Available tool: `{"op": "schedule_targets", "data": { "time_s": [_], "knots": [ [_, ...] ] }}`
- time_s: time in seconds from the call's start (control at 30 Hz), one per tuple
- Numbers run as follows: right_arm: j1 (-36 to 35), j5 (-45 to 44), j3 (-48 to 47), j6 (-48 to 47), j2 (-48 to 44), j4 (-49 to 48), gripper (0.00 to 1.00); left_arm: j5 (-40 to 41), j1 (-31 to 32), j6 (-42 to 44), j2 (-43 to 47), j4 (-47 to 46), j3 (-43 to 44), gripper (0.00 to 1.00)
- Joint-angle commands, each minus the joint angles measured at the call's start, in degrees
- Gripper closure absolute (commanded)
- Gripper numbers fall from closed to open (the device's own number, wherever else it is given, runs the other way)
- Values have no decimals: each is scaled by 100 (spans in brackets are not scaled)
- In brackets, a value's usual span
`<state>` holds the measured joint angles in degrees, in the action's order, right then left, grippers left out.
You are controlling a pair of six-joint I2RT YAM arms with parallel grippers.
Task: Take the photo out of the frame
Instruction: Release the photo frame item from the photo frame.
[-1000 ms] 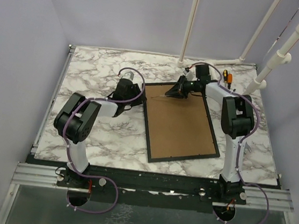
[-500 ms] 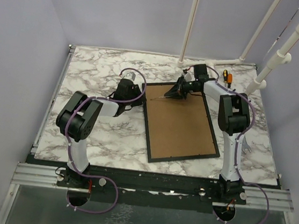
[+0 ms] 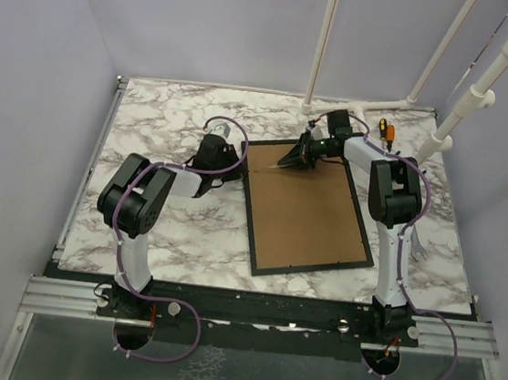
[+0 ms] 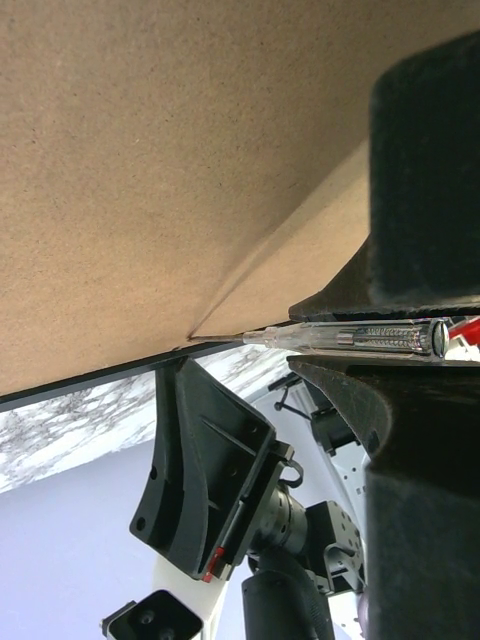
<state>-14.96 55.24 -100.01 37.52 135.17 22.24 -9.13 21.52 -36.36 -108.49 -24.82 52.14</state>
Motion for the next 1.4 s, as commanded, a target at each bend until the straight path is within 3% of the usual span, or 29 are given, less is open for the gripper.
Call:
{"op": "schedule_targets", "data": {
  "time_s": [0.0,0.47,1.37],
  "knots": [
    [-77,-41,-88,18,258,195,99,-174,-45,85,-154,-111,149,81],
    [-139,-21,-223,148,412,121,99,-325,-77,94,-269,-128,191,88],
    [54,-240,178,468,159,-301,99,-401,-108,127,-305,-199,113,88]
  ]
}}
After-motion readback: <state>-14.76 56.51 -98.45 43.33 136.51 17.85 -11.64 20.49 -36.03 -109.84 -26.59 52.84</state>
